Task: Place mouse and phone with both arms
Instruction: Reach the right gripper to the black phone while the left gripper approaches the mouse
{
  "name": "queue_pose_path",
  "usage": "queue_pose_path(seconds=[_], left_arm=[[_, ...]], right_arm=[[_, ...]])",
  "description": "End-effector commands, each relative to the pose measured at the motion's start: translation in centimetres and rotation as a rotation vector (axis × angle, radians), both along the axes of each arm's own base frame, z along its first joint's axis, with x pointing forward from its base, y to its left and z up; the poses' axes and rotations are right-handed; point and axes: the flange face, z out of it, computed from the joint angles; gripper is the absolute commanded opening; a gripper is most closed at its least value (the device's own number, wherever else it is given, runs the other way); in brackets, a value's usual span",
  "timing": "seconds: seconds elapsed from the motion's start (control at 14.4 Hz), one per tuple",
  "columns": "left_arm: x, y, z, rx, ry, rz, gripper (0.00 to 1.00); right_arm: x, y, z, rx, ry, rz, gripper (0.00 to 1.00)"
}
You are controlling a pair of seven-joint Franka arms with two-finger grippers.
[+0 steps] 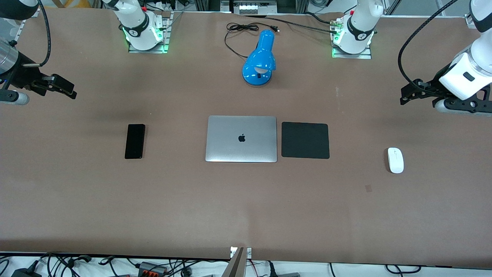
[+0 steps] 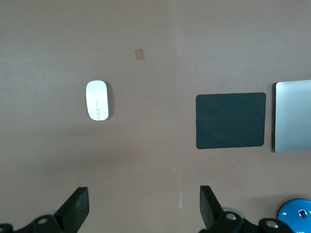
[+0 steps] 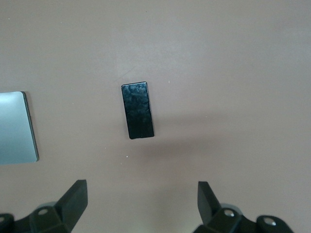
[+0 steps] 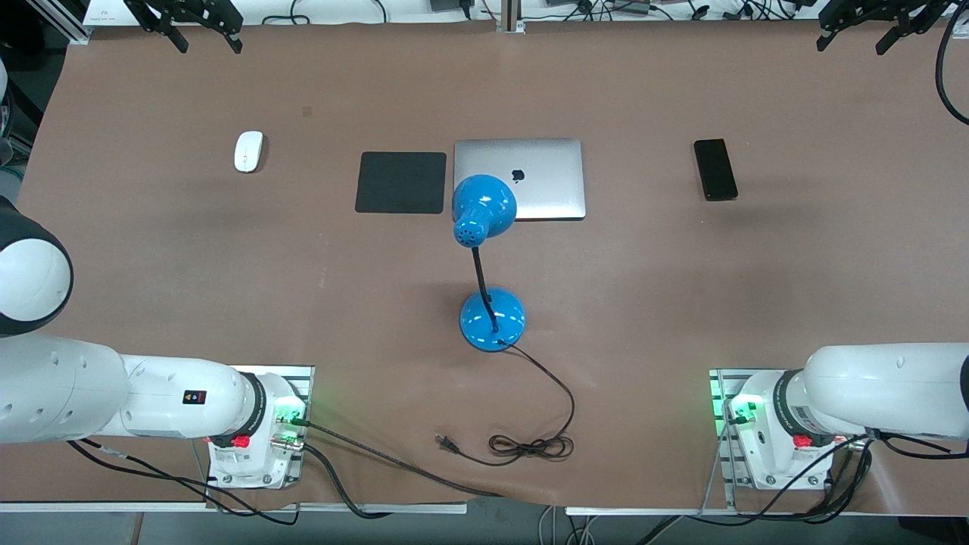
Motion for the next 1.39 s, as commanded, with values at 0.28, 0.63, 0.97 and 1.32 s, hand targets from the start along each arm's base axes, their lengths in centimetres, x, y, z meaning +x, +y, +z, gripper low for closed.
queue_pose_path(seconds=[0.28,0.63,0.97,1.32], left_arm=[[0.3,0.0,0.8,0.023,0.012,-0.006,1.0],[0.3,0.1,0.9,0.023,0.01,-0.005,1.0],[0.5,1.1,1.1,0.024,0.01,0.004,1.0],[1.3,1.3,3.5,0.032,-0.001,0.009,1.0]], right_arm=[[0.9,-0.4,0.5,0.013,0.011,-0.005,1.0],[3.8,-0.3,-3.8,0.024,0.093,0.009,1.0],[7.0,-0.3,-14.3,0.001,0.209,0.02,1.0],[5.0,1.9,-28.8,-0.047,0.149,0.105,1.0]])
